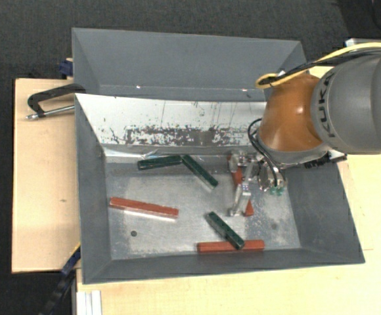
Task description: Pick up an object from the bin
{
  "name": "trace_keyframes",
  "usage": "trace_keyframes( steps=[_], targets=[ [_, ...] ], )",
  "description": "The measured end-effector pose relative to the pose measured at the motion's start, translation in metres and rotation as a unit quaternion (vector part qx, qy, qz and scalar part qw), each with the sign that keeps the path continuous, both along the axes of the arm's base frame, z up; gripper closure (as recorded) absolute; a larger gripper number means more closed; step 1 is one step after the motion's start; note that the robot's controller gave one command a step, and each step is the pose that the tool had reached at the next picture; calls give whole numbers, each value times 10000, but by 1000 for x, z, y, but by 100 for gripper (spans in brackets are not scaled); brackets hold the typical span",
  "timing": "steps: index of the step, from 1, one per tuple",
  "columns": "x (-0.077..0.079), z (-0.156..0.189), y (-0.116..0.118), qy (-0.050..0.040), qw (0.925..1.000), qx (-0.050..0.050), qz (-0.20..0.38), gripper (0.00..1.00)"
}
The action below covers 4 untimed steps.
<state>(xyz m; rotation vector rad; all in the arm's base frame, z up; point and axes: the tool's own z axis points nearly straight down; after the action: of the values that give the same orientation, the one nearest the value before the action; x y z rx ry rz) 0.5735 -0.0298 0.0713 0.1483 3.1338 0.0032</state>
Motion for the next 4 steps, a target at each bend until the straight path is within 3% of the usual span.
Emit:
trace_keyframes(
  steps=[1,2,3,4],
  targets=[
    [-1,1,17,5,9959,-12,901,0],
    [1,14,27,-11,9847,-11,1743,0],
    [24,0,64,-8,9993,-5,369,100],
    [24,0,64,-7,9993,-6,369,100]
  ],
)
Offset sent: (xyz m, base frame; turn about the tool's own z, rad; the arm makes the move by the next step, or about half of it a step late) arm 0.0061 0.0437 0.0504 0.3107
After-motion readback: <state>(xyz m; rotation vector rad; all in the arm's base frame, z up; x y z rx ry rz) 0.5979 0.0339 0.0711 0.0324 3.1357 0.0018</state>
